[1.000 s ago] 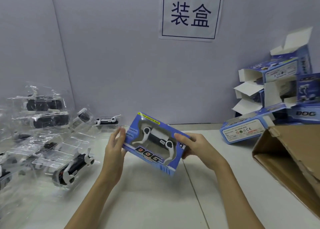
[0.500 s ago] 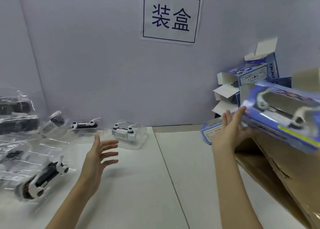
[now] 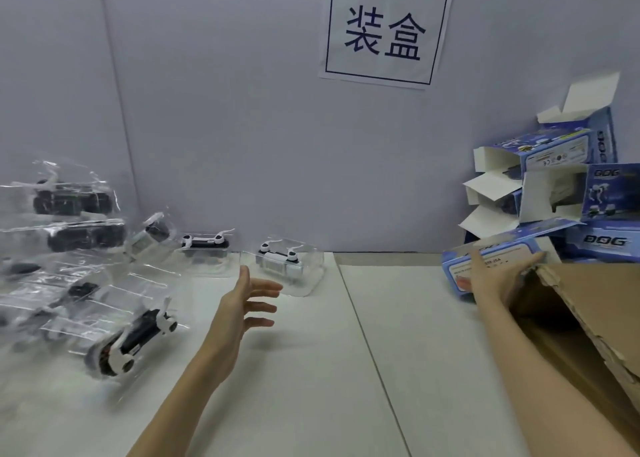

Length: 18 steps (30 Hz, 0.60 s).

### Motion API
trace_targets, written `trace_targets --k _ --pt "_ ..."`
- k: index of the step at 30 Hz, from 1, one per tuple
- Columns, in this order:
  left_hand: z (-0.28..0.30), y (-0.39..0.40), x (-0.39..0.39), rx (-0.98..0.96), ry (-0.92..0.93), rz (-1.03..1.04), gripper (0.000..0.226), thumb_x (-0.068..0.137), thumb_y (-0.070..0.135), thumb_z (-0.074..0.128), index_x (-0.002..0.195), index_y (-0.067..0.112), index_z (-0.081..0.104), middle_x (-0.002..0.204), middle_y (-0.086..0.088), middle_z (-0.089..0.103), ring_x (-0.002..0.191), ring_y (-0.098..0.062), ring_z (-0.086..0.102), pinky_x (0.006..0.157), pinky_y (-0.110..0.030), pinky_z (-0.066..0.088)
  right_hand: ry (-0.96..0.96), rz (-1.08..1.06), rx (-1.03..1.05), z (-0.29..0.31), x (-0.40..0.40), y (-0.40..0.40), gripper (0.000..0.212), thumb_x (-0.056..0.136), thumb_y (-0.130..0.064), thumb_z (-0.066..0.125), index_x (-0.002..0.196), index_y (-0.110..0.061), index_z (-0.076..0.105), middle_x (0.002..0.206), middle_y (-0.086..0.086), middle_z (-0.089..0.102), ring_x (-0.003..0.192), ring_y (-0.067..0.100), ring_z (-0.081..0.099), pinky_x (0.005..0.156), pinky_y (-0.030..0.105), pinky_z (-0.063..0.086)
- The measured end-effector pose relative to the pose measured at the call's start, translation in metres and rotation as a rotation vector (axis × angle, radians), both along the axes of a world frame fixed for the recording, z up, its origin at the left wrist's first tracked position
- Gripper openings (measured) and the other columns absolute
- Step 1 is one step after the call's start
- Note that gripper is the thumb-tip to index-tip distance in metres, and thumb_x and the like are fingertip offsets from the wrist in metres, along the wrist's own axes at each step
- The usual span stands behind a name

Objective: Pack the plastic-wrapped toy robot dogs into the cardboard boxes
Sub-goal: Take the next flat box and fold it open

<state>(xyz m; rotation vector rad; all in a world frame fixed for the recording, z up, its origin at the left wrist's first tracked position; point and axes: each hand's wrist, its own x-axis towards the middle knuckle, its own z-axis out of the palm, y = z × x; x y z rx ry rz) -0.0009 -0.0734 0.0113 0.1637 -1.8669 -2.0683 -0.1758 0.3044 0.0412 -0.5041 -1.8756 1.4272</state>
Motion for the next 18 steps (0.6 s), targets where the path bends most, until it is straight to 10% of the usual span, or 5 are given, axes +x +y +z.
trace_targets --k 9,18 --pt "0.0 -0.002 0.002 -0.018 -0.01 0.001 0.07 0.102 0.066 0.033 0.093 0.017 0.082 0.105 -0.009 0.077 0.085 -0.023 0.071 0.076 -0.039 0.058 0.035 -0.094 -0.034 0.014 -0.021 0.004 0.108 0.095 -0.032 0.075 0.165 -0.018 -0.006 0.16 0.023 0.038 0.127 0.04 0.059 0.092 0.042 0.055" --pt "0.003 0.005 0.004 -0.022 -0.005 -0.012 0.071 0.1 0.066 0.034 0.093 0.014 0.082 0.101 -0.009 0.077 0.083 -0.022 0.071 0.076 -0.039 0.058 -0.102 0.125 -0.186 0.001 -0.03 -0.028 0.025 0.112 -0.024 0.045 0.118 0.001 0.049 0.085 0.023 0.074 0.055 0.032 0.072 0.042 0.033 0.058"
